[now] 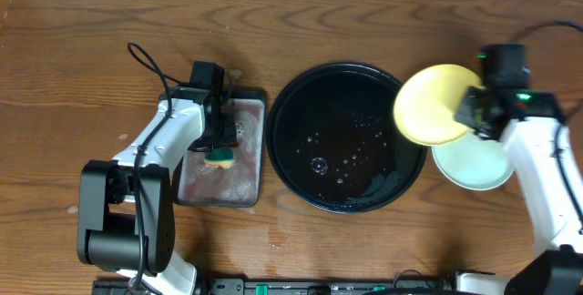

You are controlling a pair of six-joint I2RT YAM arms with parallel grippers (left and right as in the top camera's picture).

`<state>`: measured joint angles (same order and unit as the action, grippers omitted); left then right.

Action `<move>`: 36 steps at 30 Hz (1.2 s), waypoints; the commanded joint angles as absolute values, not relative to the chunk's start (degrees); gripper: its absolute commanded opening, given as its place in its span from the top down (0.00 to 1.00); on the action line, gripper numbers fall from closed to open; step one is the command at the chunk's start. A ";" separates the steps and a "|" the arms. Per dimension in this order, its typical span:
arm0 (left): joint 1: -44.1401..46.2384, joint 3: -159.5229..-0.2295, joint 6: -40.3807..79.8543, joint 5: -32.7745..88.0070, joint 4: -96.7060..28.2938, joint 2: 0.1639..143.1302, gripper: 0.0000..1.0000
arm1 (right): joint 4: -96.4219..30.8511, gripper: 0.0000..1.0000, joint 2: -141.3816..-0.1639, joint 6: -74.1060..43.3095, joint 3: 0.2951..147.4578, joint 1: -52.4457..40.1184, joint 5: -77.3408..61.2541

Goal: Clean dirty plates on tray and stack at the side
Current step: 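Lower the yellow plate onto the pale green plates and release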

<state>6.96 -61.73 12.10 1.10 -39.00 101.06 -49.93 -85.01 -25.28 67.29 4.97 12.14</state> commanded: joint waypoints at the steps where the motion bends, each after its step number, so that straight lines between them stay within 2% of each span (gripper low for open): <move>1: 6.81 -62.02 11.60 0.62 -39.35 102.26 0.92 | -50.30 0.99 -83.90 -28.18 65.67 11.38 3.29; 8: 6.81 -62.02 11.60 0.62 -39.35 102.24 0.93 | -47.27 0.99 -83.90 -27.55 58.24 21.37 1.61; 22: 6.81 -62.02 11.60 0.62 -39.33 102.24 0.93 | -42.65 0.98 -83.90 -27.16 51.64 28.12 1.89; 23: 6.81 -62.02 11.62 0.62 -39.33 102.24 0.93 | -42.65 0.93 -83.90 -27.14 51.64 28.14 1.91; 24: 6.81 -62.02 11.60 0.62 -39.33 102.24 0.93 | -42.63 0.84 -83.90 -27.16 51.64 28.14 1.89; 26: 6.81 -62.02 11.62 0.62 -39.33 102.24 0.92 | -42.48 0.62 -83.90 -27.18 51.64 28.14 1.85; 28: 6.81 -62.02 11.62 0.62 -39.35 102.24 0.93 | -41.60 0.51 -83.90 -27.18 51.64 28.12 0.86; 31: 6.81 -62.02 11.62 0.62 -39.33 102.24 0.93 | -40.16 0.52 -83.90 -25.10 51.64 28.03 -4.32; 36: 6.81 -62.02 11.60 0.62 -39.33 102.24 0.93 | -38.96 0.51 -83.90 -10.68 51.64 26.50 -25.87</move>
